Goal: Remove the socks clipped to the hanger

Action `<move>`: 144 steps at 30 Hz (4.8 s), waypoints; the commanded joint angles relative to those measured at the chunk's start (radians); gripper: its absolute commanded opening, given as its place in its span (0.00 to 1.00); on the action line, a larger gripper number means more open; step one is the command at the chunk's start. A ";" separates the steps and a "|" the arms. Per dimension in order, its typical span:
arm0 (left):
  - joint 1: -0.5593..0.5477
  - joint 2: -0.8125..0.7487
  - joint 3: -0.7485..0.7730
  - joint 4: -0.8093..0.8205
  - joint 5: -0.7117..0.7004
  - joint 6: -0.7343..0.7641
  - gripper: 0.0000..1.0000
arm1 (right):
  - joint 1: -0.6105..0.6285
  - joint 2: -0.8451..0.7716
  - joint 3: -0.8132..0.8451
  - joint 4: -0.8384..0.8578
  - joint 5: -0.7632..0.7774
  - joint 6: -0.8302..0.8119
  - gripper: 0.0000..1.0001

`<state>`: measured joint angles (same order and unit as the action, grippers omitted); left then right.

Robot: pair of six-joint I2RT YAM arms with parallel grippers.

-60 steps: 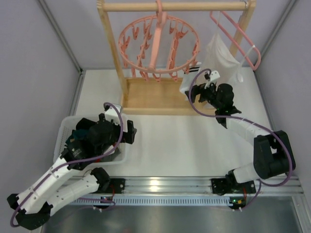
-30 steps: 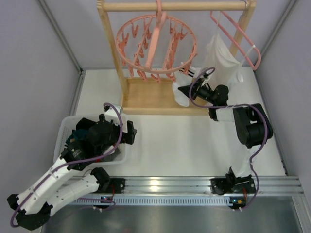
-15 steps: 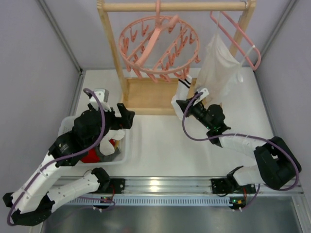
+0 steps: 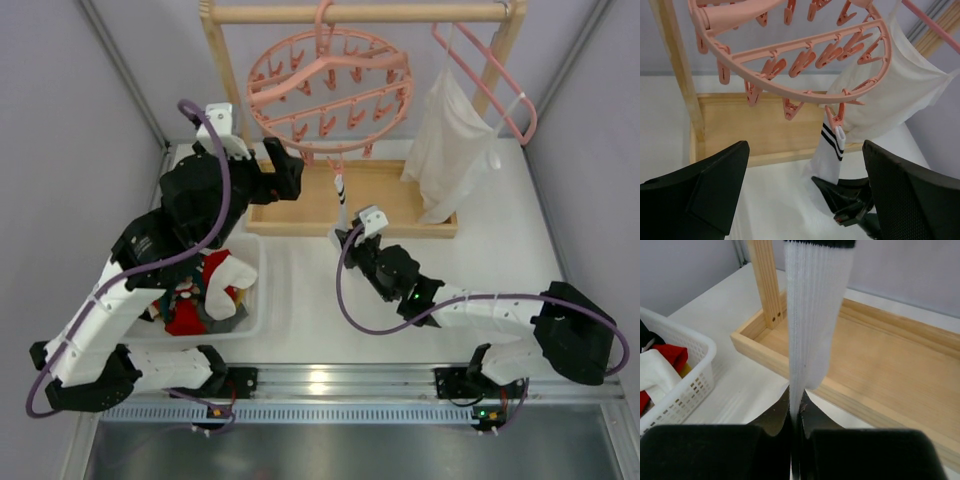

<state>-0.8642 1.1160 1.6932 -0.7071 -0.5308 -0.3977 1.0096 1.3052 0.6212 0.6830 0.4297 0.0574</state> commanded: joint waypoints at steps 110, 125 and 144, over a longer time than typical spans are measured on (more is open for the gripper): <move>-0.047 -0.077 -0.279 0.040 -0.215 0.011 0.98 | 0.147 -0.155 -0.134 -0.060 -0.001 0.061 0.00; -0.047 -0.579 -0.544 -0.060 -0.452 0.043 0.98 | 0.129 0.271 0.371 -0.034 -0.627 0.082 0.00; -0.035 -0.768 -0.616 -0.058 -0.716 -0.036 0.98 | 0.164 0.942 1.301 -0.381 -0.939 0.130 0.59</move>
<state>-0.9047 0.3462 1.0904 -0.7712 -1.2095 -0.4290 1.1648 2.2467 1.8740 0.3641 -0.4801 0.1822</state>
